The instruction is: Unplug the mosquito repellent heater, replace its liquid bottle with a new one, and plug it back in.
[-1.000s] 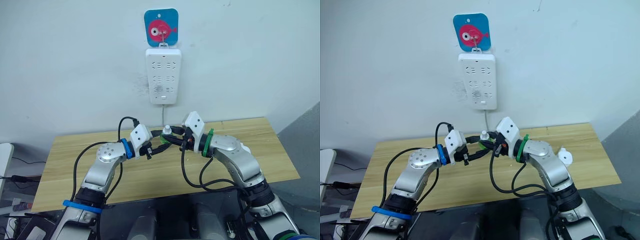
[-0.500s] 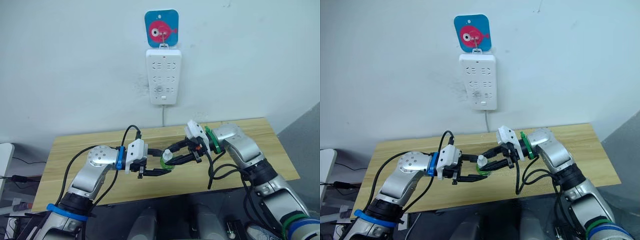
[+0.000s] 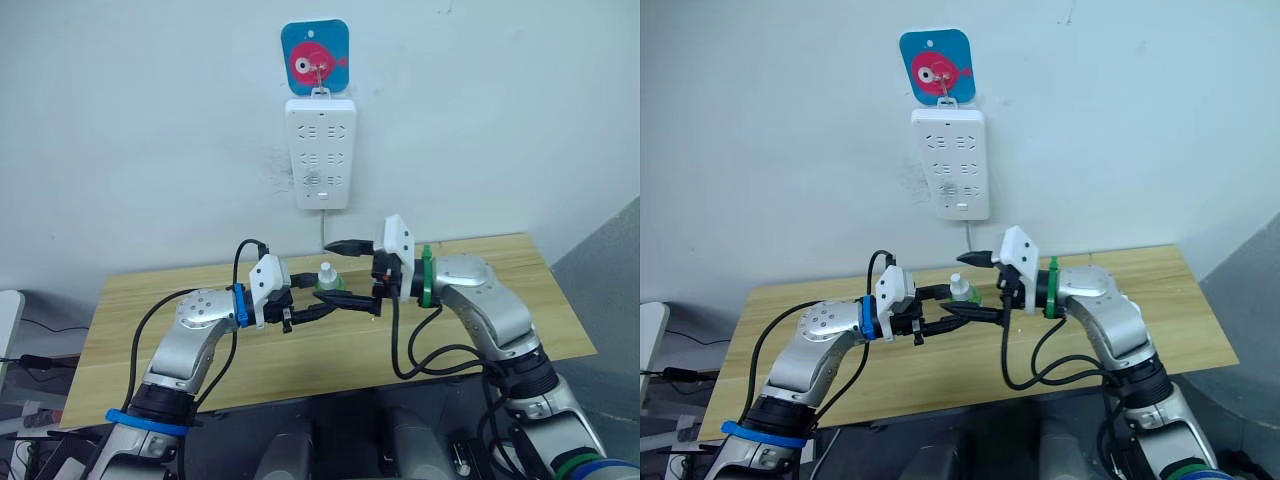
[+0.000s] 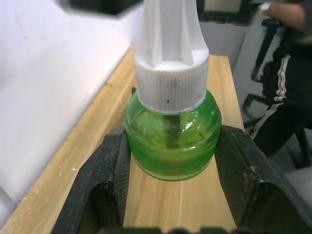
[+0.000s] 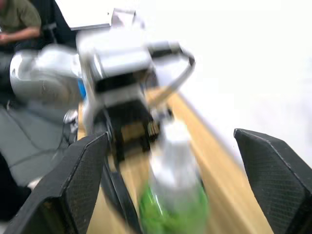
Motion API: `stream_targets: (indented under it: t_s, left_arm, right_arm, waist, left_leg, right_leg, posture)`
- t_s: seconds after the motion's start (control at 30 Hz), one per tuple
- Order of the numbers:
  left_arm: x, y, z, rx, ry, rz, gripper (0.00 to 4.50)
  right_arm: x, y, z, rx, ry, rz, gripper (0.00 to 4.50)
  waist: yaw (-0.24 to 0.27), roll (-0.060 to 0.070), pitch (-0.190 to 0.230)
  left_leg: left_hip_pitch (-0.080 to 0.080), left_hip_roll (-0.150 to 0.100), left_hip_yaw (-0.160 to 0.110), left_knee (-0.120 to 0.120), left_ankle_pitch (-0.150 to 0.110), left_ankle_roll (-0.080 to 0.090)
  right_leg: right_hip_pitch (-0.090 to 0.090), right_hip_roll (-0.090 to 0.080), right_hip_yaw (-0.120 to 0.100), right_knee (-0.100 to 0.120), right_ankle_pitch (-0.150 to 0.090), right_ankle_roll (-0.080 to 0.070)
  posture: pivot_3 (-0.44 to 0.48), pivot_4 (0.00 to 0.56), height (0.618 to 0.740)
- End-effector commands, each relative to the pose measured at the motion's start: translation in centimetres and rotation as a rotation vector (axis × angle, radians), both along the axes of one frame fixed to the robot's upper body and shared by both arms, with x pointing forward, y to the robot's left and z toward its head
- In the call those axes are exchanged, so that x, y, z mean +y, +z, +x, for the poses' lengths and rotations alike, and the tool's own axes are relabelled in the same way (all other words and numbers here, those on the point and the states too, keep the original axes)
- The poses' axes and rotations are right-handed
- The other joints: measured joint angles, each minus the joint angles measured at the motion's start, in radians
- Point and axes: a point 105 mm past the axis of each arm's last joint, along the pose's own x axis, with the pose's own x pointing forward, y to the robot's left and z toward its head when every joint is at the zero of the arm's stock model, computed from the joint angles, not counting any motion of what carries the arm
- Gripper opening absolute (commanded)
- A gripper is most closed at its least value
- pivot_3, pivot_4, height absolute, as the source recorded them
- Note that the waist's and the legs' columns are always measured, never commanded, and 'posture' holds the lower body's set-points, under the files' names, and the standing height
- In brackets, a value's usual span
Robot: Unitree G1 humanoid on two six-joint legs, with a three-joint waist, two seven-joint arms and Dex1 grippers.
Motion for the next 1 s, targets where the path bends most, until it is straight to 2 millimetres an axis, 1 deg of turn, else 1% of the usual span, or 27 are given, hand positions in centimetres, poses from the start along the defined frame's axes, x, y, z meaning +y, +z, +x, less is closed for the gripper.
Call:
stream_targets:
  t_s: [0.03, 0.13, 0.23, 0.33, 0.4, 0.43, 0.47, 0.57, 0.63, 0.7, 0.8, 0.9, 1.0]
  left_arm:
    - [-0.5, 0.8, 0.1, -0.049, -0.015, -0.002, 2.22]
    - [-0.6, 0.8, 0.1, -0.051, -0.024, -0.001, 2.22]
    - [-0.6, 0.9, 0.2, -0.053, -0.028, 0.000, 2.22]
    - [-0.4, 1.2, 0.4, -0.056, -0.019, -0.002, 2.22]
    - [-0.2, 1.2, 0.4, -0.057, -0.014, -0.001, 2.22]
    - [-0.1, 1.1, 0.4, -0.056, -0.012, 0.000, 2.22]
    - [0.0, 1.1, 0.3, -0.055, -0.009, 0.001, 2.22]
    - [0.3, 1.0, 0.3, -0.054, 0.001, 0.001, 2.22]
    - [0.4, 1.0, 0.3, -0.053, 0.004, 0.000, 2.22]
    - [0.3, 1.0, 0.3, -0.053, 0.003, -0.001, 2.22]
    - [0.1, 1.1, 0.3, -0.057, -0.003, -0.005, 2.22]
    - [0.0, 1.3, 0.4, -0.061, -0.008, -0.007, 2.22]
    - [-0.1, 1.4, 0.4, -0.063, -0.012, -0.007, 2.22]
  right_arm:
    - [0.6, 0.3, 1.0, -0.077, -0.057, -0.005, 4.30]
    - [0.3, 0.2, 1.9, -0.079, -0.095, -0.003, 4.30]
    - [-0.3, 0.3, 2.3, -0.088, -0.107, -0.011, 4.30]
    - [-2.8, 0.6, 2.8, -0.087, -0.139, -0.037, 4.30]
    - [-4.3, 0.6, 2.6, -0.087, -0.136, -0.067, 4.30]
    - [-4.7, 0.6, 2.4, -0.079, -0.130, -0.071, 4.30]
    - [-5.1, 0.7, 2.2, -0.071, -0.125, -0.072, 4.30]
    - [-5.7, 0.9, 1.4, -0.047, -0.105, -0.079, 4.30]
    - [-5.5, 0.8, 0.7, -0.009, -0.073, -0.063, 4.30]
    - [-4.8, 0.6, 0.1, 0.012, -0.048, -0.050, 4.30]
    - [-2.4, 0.1, -0.3, 0.021, -0.041, -0.017, 4.30]
    - [-1.0, 0.0, 0.5, 0.009, -0.087, 0.011, 4.30]
    - [-0.3, 0.0, 1.6, -0.007, -0.132, 0.017, 4.30]
  waist:
    - [0.001, 0.000, -0.001]
    - [0.004, 0.000, -0.001]
    - [0.003, 0.000, -0.001]
    - [0.004, 0.000, -0.001]
    - [0.004, 0.000, -0.001]
    - [0.004, 0.000, -0.001]
    - [0.004, -0.001, -0.001]
    - [0.003, -0.001, -0.001]
    - [0.003, -0.001, -0.001]
    - [0.002, -0.001, -0.001]
    - [0.001, -0.001, -0.001]
    - [0.000, -0.001, -0.001]
    - [0.001, -0.001, -0.001]
  left_leg:
    - [0.000, -0.001, 0.000, 0.000, 0.000, 0.000]
    - [0.000, -0.002, 0.000, 0.000, 0.000, 0.000]
    - [0.000, -0.001, 0.001, 0.000, 0.000, 0.000]
    - [0.000, -0.001, 0.000, 0.000, 0.000, 0.000]
    - [0.000, -0.001, 0.000, 0.000, 0.000, 0.000]
    - [0.000, -0.001, 0.001, 0.000, 0.000, 0.000]
    - [0.000, -0.001, 0.001, 0.000, 0.000, 0.000]
    - [0.000, 0.000, 0.001, 0.000, 0.000, 0.000]
    - [0.000, 0.000, 0.001, 0.000, 0.000, 0.000]
    - [0.000, 0.001, 0.001, 0.000, 0.000, 0.000]
    - [0.000, 0.001, 0.001, 0.000, 0.000, 0.000]
    - [0.000, 0.001, 0.000, 0.000, 0.000, 0.000]
    - [0.000, 0.000, 0.000, 0.000, 0.000, 0.000]
  right_leg:
    - [0.000, 0.000, 0.000, 0.000, 0.000, 0.000]
    - [0.000, 0.001, 0.000, 0.000, 0.000, 0.000]
    - [0.000, 0.002, 0.000, 0.000, 0.000, 0.000]
    - [0.000, 0.002, 0.000, 0.000, 0.000, 0.000]
    - [0.000, 0.002, 0.000, -0.001, 0.000, 0.000]
    - [0.000, 0.002, 0.000, -0.001, 0.000, 0.000]
    - [0.000, 0.002, 0.000, -0.001, 0.000, 0.000]
    - [0.000, 0.002, 0.000, -0.001, 0.000, 0.000]
    - [0.000, 0.002, 0.000, -0.001, 0.000, 0.000]
    - [0.000, 0.002, 0.000, -0.001, 0.000, 0.000]
    - [0.000, 0.001, 0.001, -0.001, 0.000, 0.000]
    - [0.000, 0.001, 0.000, 0.000, 0.000, 0.000]
    - [0.000, 0.002, 0.000, 0.000, 0.000, 0.000]
  posture:
    - [0.011, 0.153, 0.740]
    - [0.009, 0.153, 0.740]
    - [0.009, 0.153, 0.740]
    - [0.009, 0.153, 0.740]
    - [0.009, 0.153, 0.740]
    - [0.009, 0.153, 0.740]
    - [0.011, 0.165, 0.740]
    - [0.010, 0.168, 0.740]
    - [0.010, 0.168, 0.740]
    - [0.010, 0.168, 0.740]
    - [0.008, 0.167, 0.740]
    - [0.008, 0.165, 0.740]
    - [0.007, 0.167, 0.740]
